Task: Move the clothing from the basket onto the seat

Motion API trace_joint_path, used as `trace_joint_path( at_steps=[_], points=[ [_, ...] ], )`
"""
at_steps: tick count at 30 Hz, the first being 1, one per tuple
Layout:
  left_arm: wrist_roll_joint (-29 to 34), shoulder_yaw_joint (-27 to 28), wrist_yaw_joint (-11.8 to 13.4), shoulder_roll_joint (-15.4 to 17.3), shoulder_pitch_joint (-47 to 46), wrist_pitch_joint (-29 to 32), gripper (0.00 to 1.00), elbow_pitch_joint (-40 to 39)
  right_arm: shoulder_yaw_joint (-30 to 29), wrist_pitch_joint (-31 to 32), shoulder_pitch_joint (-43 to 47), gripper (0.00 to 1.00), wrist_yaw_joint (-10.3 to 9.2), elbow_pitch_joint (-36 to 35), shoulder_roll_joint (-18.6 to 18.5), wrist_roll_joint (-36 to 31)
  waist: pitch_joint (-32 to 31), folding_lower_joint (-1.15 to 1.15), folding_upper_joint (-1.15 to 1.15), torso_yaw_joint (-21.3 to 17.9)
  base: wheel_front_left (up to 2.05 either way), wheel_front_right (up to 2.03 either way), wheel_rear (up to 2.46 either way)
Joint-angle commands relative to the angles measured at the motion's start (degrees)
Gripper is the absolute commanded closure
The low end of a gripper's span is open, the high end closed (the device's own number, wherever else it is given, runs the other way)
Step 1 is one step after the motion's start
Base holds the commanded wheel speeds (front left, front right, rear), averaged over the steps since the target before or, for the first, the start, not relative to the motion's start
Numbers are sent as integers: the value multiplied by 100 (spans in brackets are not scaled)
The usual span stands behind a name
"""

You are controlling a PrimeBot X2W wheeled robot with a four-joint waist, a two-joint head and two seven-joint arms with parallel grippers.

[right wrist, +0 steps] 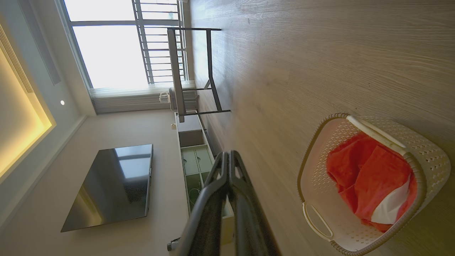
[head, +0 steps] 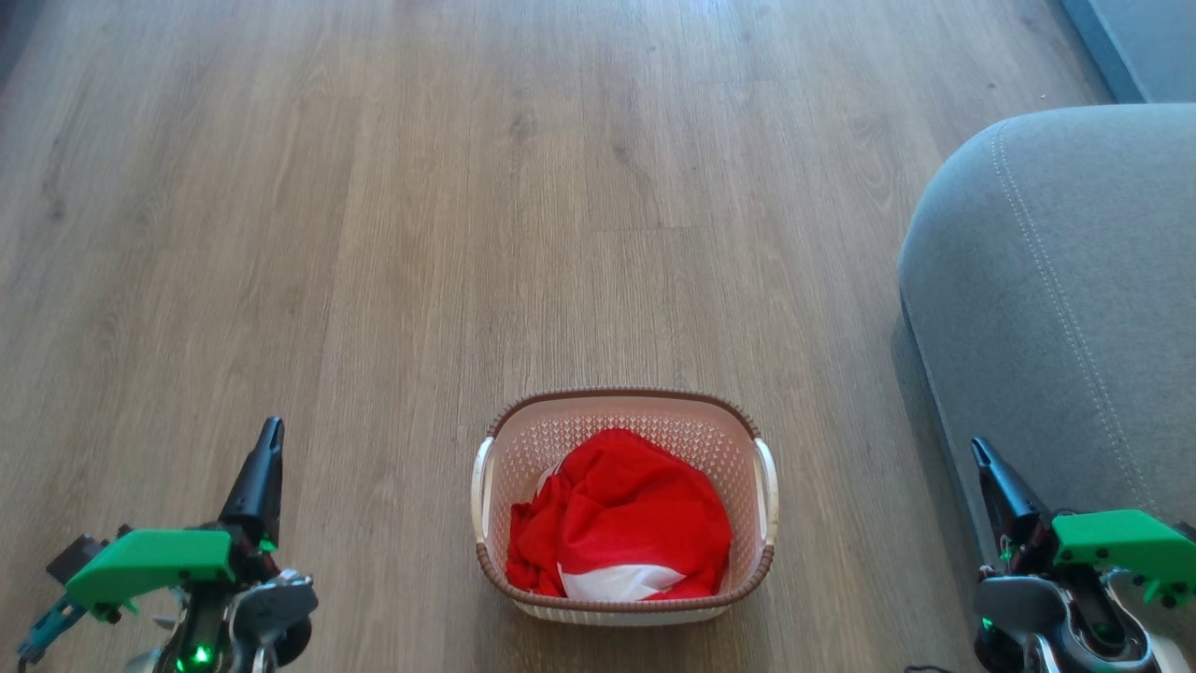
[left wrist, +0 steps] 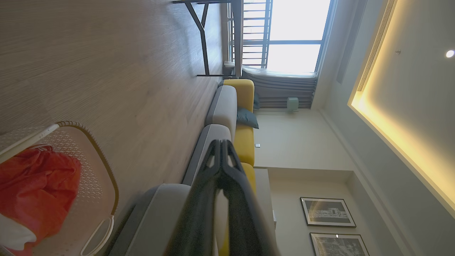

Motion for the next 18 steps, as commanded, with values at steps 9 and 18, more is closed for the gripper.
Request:
trace_joint_path(
  at_steps=[9, 18],
  points=[
    [-25, 204, -39, 28, -321, 22, 100, -197, 102, 41, -299, 100, 41, -233, -34, -12, 0, 0, 0, 0, 0, 0, 0],
    [-25, 204, -39, 28, -321, 22, 100, -197, 102, 41, -299, 100, 41, -233, -34, -12, 0, 0, 0, 0, 0, 0, 0]
  ],
)
